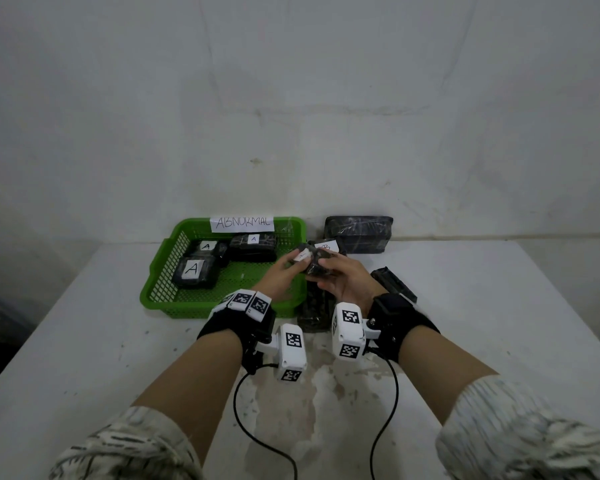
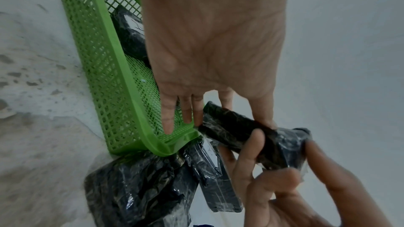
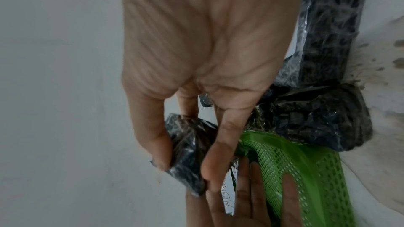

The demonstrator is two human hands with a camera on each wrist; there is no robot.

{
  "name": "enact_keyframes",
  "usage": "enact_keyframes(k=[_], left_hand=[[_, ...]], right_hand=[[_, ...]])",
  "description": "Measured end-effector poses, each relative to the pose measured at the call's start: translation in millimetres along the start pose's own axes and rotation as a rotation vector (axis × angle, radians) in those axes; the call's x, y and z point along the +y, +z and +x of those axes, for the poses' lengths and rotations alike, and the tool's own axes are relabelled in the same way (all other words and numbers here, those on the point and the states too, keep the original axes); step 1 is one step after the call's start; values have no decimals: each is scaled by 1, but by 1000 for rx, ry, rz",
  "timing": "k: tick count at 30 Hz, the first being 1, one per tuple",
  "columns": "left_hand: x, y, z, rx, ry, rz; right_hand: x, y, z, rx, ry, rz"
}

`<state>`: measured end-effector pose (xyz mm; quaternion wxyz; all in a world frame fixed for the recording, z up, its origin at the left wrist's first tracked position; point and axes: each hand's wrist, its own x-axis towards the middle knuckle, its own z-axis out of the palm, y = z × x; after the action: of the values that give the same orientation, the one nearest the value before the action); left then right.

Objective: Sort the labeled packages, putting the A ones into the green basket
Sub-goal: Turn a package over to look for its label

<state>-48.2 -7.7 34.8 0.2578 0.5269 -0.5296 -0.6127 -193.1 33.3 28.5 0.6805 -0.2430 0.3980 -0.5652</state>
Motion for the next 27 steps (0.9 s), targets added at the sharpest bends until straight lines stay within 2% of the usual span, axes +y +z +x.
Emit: enact_keyframes(k=[6, 10, 14, 16, 19, 22, 25, 27], left_hand=[[-4, -4, 4, 21, -8, 41], [-14, -11, 14, 93, -18, 193], [-8, -8, 9, 138, 143, 10], [-6, -8, 9, 203, 237, -101], [0, -10, 6, 264, 289, -224], [13, -10, 1, 230, 316, -329], [21, -7, -5, 102, 366, -242], [20, -5, -4, 79, 433, -142]], right_hand=[[1, 1, -1, -25, -5, -22], [1, 1, -1, -52, 38, -23], [0, -1, 1, -39, 74, -62], [-2, -4, 2, -1, 95, -119], [-1, -11, 5, 77, 120, -150], [3, -19, 4, 190, 113, -77], [6, -26, -1, 257, 135, -81], [9, -29, -1, 292, 144, -92]])
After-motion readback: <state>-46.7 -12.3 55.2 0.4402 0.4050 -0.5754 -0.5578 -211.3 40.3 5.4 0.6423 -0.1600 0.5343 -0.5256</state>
